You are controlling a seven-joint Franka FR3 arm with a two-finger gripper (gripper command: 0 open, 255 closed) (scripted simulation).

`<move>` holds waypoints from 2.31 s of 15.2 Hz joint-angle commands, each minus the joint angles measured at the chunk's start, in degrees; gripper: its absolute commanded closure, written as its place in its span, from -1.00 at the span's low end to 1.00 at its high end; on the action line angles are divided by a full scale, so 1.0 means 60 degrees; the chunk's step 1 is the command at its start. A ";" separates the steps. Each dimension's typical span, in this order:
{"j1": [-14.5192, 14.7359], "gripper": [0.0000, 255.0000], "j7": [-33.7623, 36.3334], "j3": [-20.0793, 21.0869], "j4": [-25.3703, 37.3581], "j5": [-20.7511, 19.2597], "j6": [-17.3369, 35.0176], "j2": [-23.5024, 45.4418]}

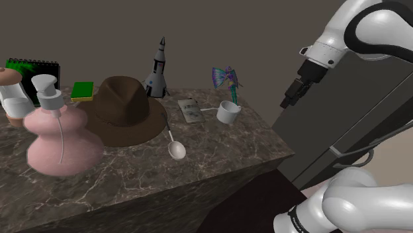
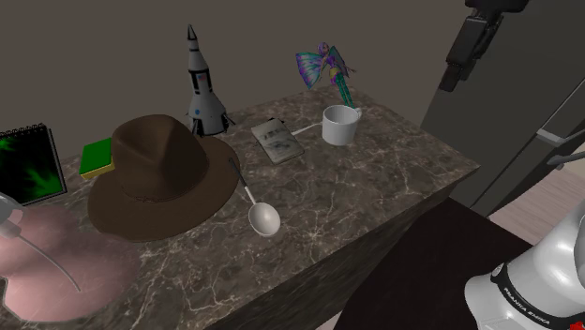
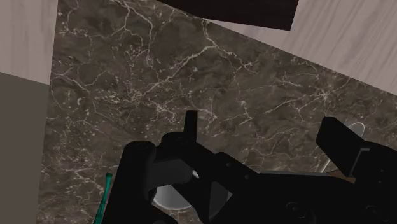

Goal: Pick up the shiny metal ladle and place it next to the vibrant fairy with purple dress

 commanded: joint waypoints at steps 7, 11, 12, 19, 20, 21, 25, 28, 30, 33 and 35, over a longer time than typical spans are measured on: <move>0.0249 -1.00 0.1387 0.1083 -0.0520 0.0693 0.1446 0.0712; 0.0400 -1.00 0.2280 0.1792 -0.0588 0.1052 0.2436 0.1473; 0.0433 -1.00 0.2502 0.1967 -0.0569 0.1122 0.2683 0.1696; 0.0579 -1.00 0.4099 0.3131 -0.0043 0.1301 0.4325 0.3582; 0.0589 -1.00 0.4340 0.3286 0.0087 0.1271 0.4540 0.3892; 0.0598 -1.00 0.4586 0.3437 0.0231 0.1225 0.4749 0.4210; 0.0639 -1.00 0.5631 0.3982 0.0942 0.0861 0.5498 0.5565; 0.0714 -1.00 0.6476 0.4296 0.1618 0.0399 0.5948 0.6655; 0.0813 -1.00 0.7058 0.4436 0.2139 0.0016 0.6181 0.7410; 0.1049 -1.00 0.7921 0.4533 0.3032 -0.0617 0.6415 0.8569; 0.1214 -1.00 0.8305 0.4514 0.3501 -0.0914 0.6475 0.9120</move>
